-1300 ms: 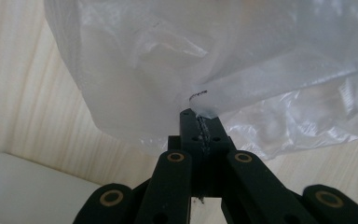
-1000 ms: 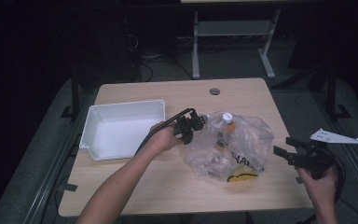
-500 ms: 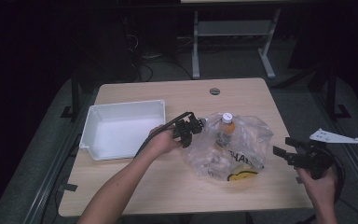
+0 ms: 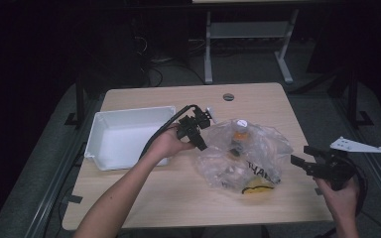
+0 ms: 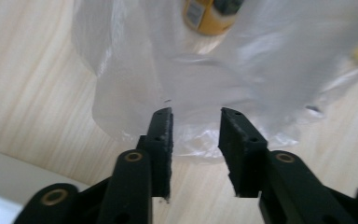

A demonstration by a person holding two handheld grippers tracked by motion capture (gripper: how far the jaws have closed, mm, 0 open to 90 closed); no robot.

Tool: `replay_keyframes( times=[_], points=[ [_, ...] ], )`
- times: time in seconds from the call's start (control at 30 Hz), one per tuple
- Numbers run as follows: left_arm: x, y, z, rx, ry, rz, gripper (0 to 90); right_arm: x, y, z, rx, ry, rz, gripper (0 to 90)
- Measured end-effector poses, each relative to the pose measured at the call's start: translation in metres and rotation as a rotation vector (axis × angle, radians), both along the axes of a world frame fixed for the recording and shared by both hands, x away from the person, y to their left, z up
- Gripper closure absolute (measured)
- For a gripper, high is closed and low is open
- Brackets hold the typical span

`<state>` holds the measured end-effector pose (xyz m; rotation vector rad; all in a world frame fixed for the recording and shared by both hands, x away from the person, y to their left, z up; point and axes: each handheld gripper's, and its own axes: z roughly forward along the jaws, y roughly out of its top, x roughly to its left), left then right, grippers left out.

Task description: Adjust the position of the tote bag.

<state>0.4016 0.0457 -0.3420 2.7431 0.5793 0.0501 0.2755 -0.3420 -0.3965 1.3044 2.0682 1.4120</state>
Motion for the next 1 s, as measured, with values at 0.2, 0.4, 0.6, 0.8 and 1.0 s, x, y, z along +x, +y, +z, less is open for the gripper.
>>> replay_keyframes(
  times=[0.2, 0.4, 0.6, 0.8, 1.0],
  points=[
    [-0.010, 0.001, 0.024, -0.053, -0.010, -0.023, 59.2, 0.000, 0.001, 0.000, -0.002, 0.000, 0.001, 26.0],
    [-0.019, -0.008, 0.045, -0.095, -0.016, -0.072, 56.9, 0.001, 0.002, 0.000, -0.005, 0.001, 0.004, 26.1],
    [-0.026, -0.022, 0.059, -0.125, -0.031, -0.109, 53.2, 0.001, 0.002, 0.000, -0.004, 0.001, 0.008, 26.1],
    [-0.027, -0.038, 0.069, -0.120, -0.064, -0.114, 48.9, 0.001, 0.003, 0.001, -0.014, 0.001, 0.015, 26.1],
    [-0.023, -0.052, 0.077, -0.106, -0.079, -0.113, 46.9, 0.001, 0.003, 0.000, -0.013, 0.002, 0.020, 26.1]
  ],
)
